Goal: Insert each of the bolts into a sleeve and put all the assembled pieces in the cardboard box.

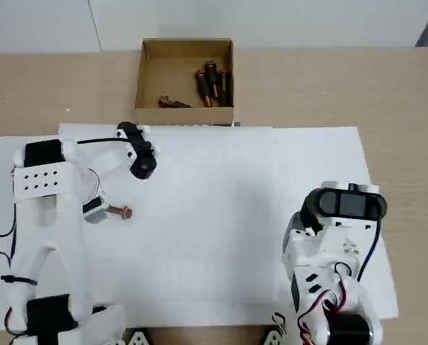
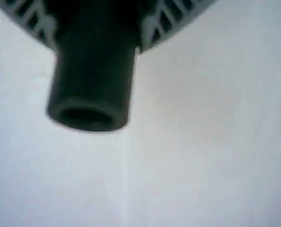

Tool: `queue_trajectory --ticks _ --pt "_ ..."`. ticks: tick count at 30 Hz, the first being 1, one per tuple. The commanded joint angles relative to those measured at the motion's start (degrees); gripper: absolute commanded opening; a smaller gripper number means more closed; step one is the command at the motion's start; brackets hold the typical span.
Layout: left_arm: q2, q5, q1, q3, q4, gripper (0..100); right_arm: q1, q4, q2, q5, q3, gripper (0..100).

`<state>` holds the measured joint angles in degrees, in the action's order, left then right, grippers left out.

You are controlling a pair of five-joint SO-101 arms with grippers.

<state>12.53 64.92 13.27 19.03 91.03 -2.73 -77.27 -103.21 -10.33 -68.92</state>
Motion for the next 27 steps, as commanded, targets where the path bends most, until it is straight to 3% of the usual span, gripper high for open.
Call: queue_trajectory --ticks 1,5,17,27 --pt "1.93 1.85 -0.88 0.22 -5.80 18 -1.63 1.19 -0.57 0.88 0.26 0.3" --pt "1.93 5.98 -1.93 4.18 -9.14 24 -3.65 1.45 -0.48 0.62 0.18 0.3" --pt "1.93 12.48 -3.60 15.78 -23.82 24 -4.00 1.01 -0.48 0.79 -1.05 0.3" --pt "1.85 12.66 -5.19 15.78 -24.79 25 -4.00 1.01 -0.48 0.79 -1.05 0.3"
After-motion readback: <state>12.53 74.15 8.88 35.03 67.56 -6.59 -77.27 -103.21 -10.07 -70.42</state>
